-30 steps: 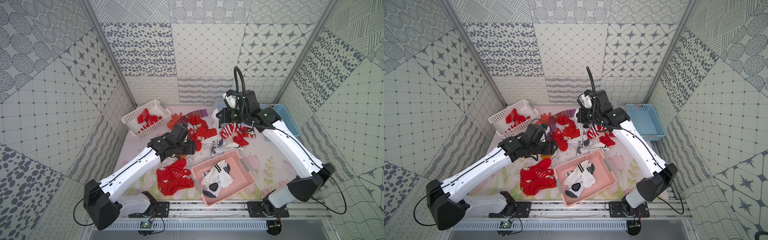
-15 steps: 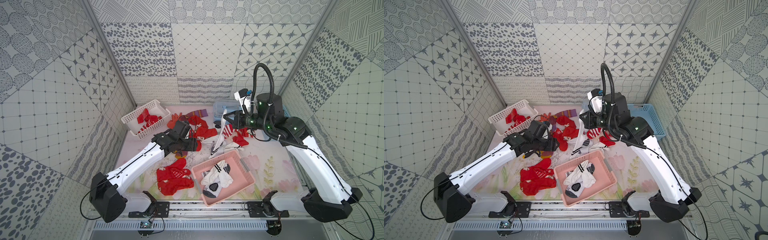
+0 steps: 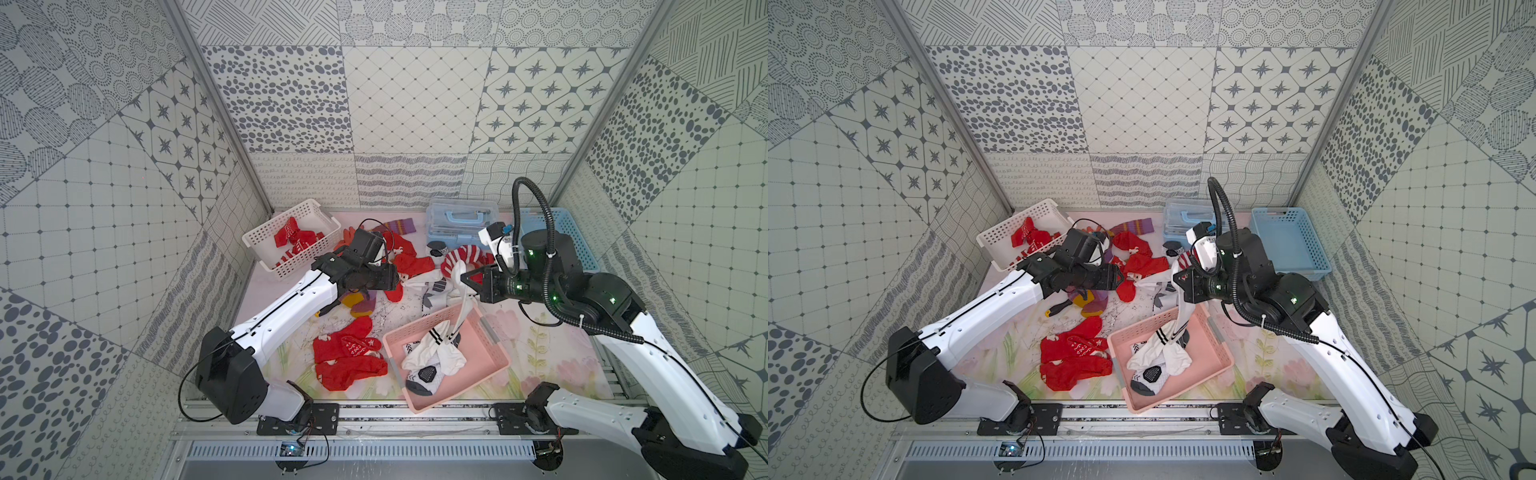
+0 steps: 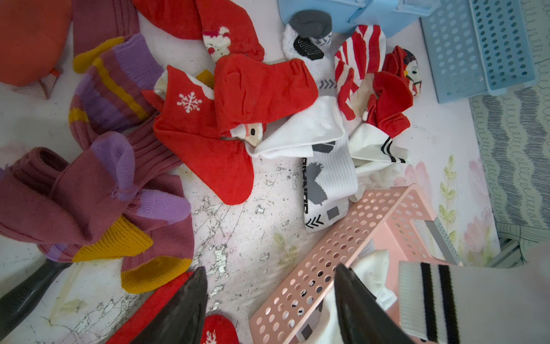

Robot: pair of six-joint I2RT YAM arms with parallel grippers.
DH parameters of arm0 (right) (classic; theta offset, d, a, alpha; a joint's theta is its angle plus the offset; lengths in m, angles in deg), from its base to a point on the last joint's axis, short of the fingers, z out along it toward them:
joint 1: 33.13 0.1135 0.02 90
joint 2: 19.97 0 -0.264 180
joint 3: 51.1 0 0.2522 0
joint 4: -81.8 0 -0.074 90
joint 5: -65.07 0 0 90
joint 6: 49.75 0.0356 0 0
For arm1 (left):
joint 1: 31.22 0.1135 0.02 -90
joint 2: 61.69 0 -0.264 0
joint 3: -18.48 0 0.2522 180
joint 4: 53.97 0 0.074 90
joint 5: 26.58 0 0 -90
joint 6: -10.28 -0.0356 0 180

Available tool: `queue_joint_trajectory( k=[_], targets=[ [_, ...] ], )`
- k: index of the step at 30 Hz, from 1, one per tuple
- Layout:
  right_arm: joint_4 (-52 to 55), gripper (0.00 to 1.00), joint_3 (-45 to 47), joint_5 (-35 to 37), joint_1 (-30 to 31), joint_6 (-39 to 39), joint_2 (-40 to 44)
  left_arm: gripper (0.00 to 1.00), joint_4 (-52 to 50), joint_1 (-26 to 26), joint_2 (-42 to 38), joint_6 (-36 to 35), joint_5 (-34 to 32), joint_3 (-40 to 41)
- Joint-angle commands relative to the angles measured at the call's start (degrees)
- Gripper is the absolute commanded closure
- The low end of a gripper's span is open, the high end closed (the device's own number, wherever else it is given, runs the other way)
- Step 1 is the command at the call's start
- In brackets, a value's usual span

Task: Sort the socks into the basket by color
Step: Place the sock in the bin.

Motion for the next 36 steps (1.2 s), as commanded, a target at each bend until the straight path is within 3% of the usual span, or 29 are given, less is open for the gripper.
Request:
queue_joint_trajectory(
  k=[1, 8, 17, 36],
  targets=[
    [0.4, 1.0, 5.0, 3.5, 1.5, 4.0, 3.1, 0.33, 1.5, 0.6, 1.6, -2.3, 2.4, -2.0],
    [-1.7, 1.0, 17.8, 7.3, 3.2, 9.6, 5.2, 0.33, 1.3, 0.6, 2.5, -2.8, 3.1, -3.0],
    [-11.6, 1.0, 30.6, 5.7, 3.6, 13.7, 0.8, 0.33, 1.1, 0.7, 0.0, -2.3, 2.3, -0.8],
    [-27.8, 1.0, 41.0, 1.5, 3.5, 16.6, -16.1, 0.33, -0.3, 0.8, -3.4, -2.0, 0.9, 2.4]
  ],
)
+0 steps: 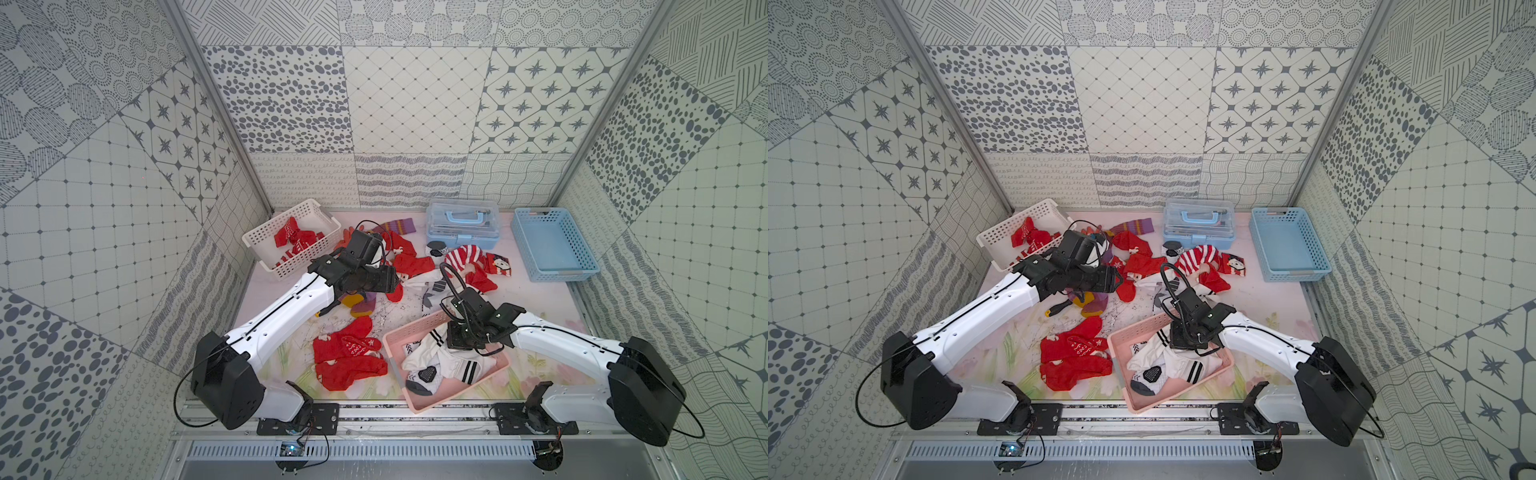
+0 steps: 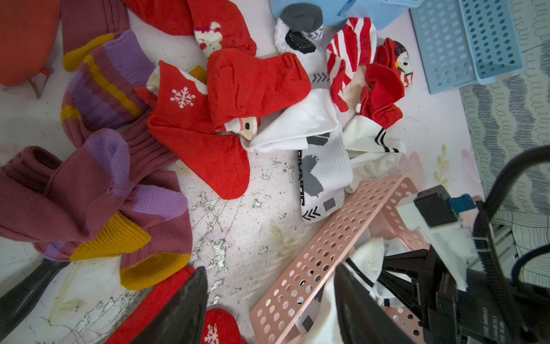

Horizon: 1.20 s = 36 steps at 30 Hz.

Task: Sort the socks into the basket by color
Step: Place the sock in the bin.

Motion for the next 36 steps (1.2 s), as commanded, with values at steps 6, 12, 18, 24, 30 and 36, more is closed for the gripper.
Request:
queue_joint_trajectory(
  k=[6, 12, 18, 24, 30, 36],
  targets=[
    [-0.1, 0.69, -1.4, -0.7, 0.3, 0.0, 0.6, 0.32, -1.2, 0.5, -0.4, -0.4, -1.1, 0.6],
    [5.3, 0.45, -4.9, -0.1, 0.2, -1.5, 3.7, 0.32, -1.8, 0.8, -0.1, -0.1, -1.6, 0.5],
    [11.1, 0.21, -10.4, 0.3, 0.2, -3.4, 6.0, 0.31, -3.4, 1.9, 1.5, 0.8, -1.8, 0.6],
    [14.8, 0.02, -16.2, 0.8, 0.2, -4.9, 6.1, 0.29, -4.7, 2.8, 3.5, 1.4, -1.2, 0.8],
    [15.5, 0.02, -19.4, 0.4, 0.2, -5.6, 4.1, 0.27, -9.2, 3.1, 4.5, 2.3, -1.6, 1.2],
    [15.5, 0.02, -20.1, 0.0, 0.0, -6.4, 2.6, 0.28, -14.8, 3.1, -2.4, 6.3, -1.9, 7.2]
  ],
)
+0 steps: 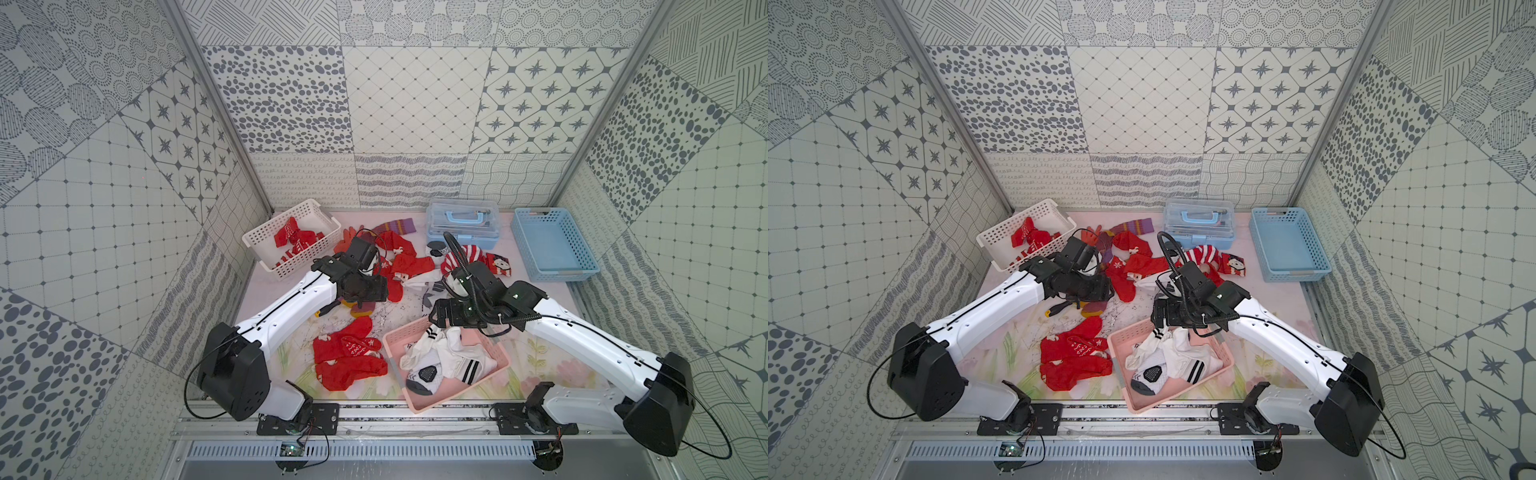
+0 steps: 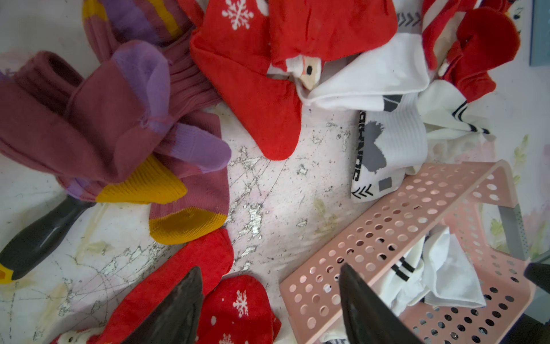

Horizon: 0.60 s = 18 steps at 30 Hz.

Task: Sort the socks into the basket by color
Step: Place the sock in the bin.

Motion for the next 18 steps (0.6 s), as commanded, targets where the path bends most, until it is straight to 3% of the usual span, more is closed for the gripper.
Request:
queue_joint_trajectory(
  k=[1, 7, 18],
  targets=[
    [0.5, 0.02, -1.6, -0.3, 0.0, -1.5, -1.5, 0.28, -9.0, 0.2, -4.8, 4.7, -1.1, 3.7],
    [0.3, 0.02, -4.0, -2.1, -0.2, -3.5, -5.0, 0.28, -12.6, 0.1, -11.6, 10.5, -1.0, 9.6],
    [-0.2, 0.02, -7.7, -4.7, -0.2, -5.1, -10.4, 0.31, -15.6, -0.4, -15.5, 18.7, -3.2, 19.7]
  ],
)
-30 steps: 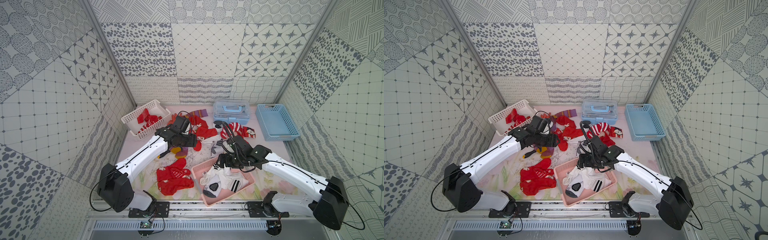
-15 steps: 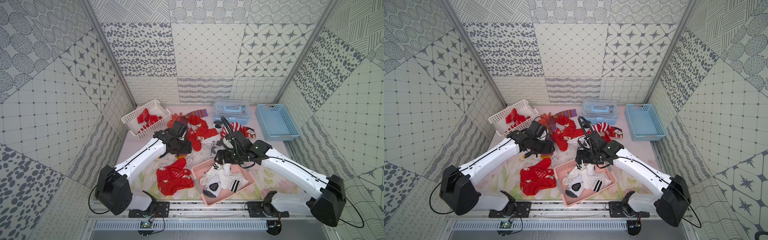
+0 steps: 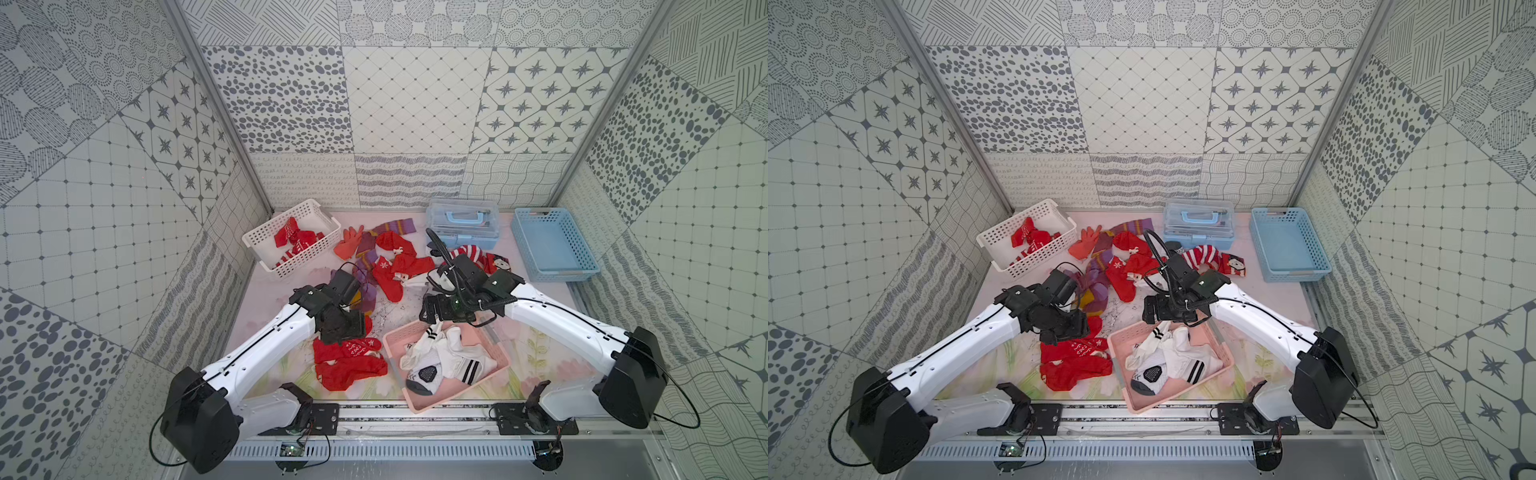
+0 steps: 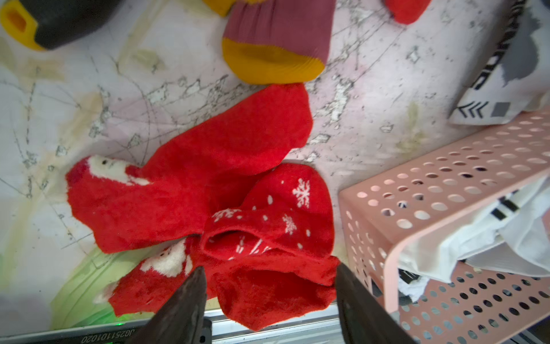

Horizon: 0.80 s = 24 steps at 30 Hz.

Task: Sort the socks into the basket by color
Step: Place the sock in the bin, then pick up the sock from the center of the board.

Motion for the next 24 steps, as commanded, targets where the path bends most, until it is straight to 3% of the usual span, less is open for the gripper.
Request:
queue_joint_trajectory(
  k=[1, 10, 15, 16, 20, 23, 24],
  targets=[
    [-0.9, 0.02, -1.9, -1.4, -0.1, -1.2, -0.9, 0.31, -3.5, -0.1, -0.7, 6.9, -2.4, 4.6],
    [-0.2, 0.02, -2.9, -2.3, -0.1, -1.6, -1.5, 0.33, 5.4, -0.2, 4.9, 4.5, -2.9, 4.5],
    [0.2, 0.02, -3.4, -2.3, -0.2, -2.0, -1.8, 0.4, 8.8, -0.2, 8.1, 3.4, -2.2, 4.6],
    [0.2, 0.02, -3.5, -2.3, -0.3, -2.1, -1.8, 0.45, 9.3, -0.2, 8.9, 3.1, -2.2, 4.6],
    [0.5, 0.02, -4.0, -2.4, -0.5, -2.4, -2.0, 0.82, 9.6, -0.3, 9.6, 2.2, -2.6, 2.8],
    [0.9, 0.02, -4.6, -2.5, -0.8, -2.8, -2.4, 1.0, 8.3, -0.4, 8.4, 1.3, -4.0, 0.2],
    [1.0, 0.02, -4.7, -2.6, -0.9, -2.8, -2.5, 1.0, 7.9, -0.5, 8.1, 0.9, -4.4, -0.6]
  ],
)
